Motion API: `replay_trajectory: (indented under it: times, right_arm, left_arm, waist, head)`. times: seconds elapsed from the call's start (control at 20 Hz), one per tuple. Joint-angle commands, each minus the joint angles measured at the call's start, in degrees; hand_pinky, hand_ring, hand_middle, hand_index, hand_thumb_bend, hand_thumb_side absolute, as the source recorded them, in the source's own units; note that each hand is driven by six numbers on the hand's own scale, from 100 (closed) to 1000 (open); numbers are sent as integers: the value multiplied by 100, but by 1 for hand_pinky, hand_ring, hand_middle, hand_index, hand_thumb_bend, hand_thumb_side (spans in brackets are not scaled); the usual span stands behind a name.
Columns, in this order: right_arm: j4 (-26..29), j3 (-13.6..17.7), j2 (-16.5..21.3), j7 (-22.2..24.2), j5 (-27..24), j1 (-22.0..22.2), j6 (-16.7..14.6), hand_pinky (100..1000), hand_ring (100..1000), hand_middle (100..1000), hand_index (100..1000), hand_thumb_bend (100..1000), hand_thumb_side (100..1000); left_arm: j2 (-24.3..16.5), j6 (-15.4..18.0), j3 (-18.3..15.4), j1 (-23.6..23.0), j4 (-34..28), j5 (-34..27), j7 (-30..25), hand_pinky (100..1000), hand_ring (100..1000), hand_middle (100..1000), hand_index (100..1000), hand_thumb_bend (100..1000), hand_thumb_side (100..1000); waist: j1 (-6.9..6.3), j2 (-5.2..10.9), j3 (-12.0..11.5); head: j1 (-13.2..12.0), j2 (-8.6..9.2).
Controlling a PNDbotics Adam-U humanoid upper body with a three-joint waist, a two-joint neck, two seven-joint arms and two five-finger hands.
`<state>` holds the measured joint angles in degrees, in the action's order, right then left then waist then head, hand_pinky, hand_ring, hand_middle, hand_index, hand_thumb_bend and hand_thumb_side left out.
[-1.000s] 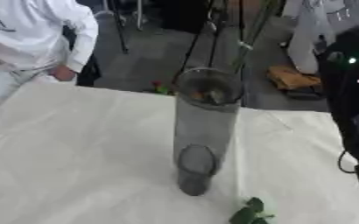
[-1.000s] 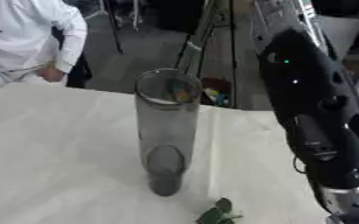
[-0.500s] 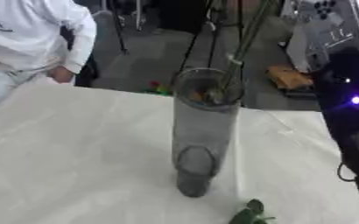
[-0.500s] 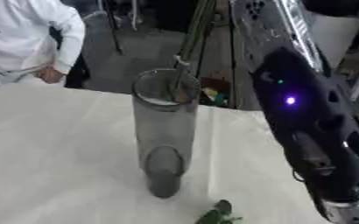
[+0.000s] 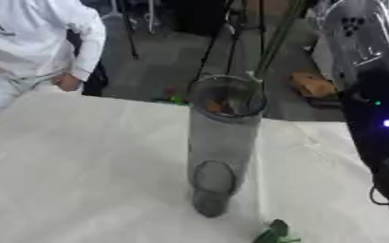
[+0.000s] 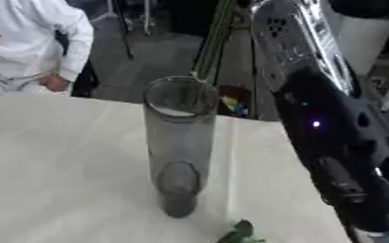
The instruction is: Arrange flowers into the vase.
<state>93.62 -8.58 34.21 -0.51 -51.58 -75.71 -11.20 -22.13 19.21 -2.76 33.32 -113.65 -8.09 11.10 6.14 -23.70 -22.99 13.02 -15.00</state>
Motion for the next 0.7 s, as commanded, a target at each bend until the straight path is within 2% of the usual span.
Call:
replay_trajectory:
  times: [0.05, 0.4, 0.7]
  right_arm:
    - [122, 15, 156, 301, 91, -165, -160, 100, 100, 100, 100, 237, 374]
    - [209, 73, 148, 981, 19, -226, -348, 100, 100, 100, 100, 236, 377]
    - [-98, 167, 108, 1555, -248, -196, -357, 100, 100, 100, 100, 236, 378]
  left_arm:
    - [-53, 15, -56, 98, -94, -19, -20, 788, 940, 898, 966, 100, 1000]
    - [-48, 10, -46, 119, -94, -34, -46, 788, 940, 897, 967, 100, 1000]
    - [-28, 13, -49, 135, -94, -44, -55, 788, 939, 897, 967, 100, 1000]
  waist:
    - [-53, 108, -13]
    - [-66, 72, -16]
    - [-91, 15, -50]
  head:
    - [21, 100]
    - [48, 173]
    - [53, 245]
